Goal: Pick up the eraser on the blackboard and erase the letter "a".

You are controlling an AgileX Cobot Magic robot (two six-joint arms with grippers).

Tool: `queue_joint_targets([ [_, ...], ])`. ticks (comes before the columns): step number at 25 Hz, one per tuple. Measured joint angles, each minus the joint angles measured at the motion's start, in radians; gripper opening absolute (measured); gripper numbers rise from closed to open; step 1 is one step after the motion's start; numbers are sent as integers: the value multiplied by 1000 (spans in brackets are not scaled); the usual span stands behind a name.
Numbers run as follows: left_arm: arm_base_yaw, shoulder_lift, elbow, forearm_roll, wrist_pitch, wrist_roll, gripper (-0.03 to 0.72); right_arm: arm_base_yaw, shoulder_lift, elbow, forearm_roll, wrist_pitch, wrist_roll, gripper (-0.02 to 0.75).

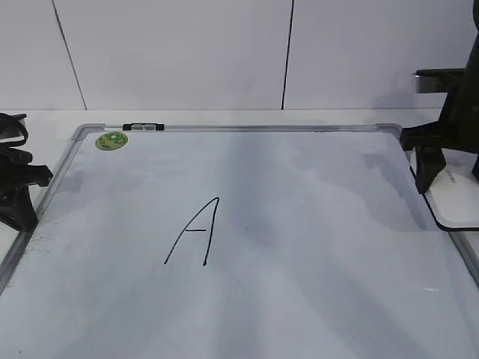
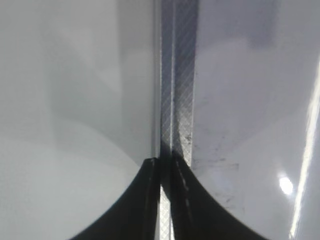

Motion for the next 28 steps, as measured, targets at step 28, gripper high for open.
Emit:
queue_joint_targets([
  [28, 0, 0, 0, -5, -2, 2, 56, -2, 173, -83, 13, 12, -29, 559],
])
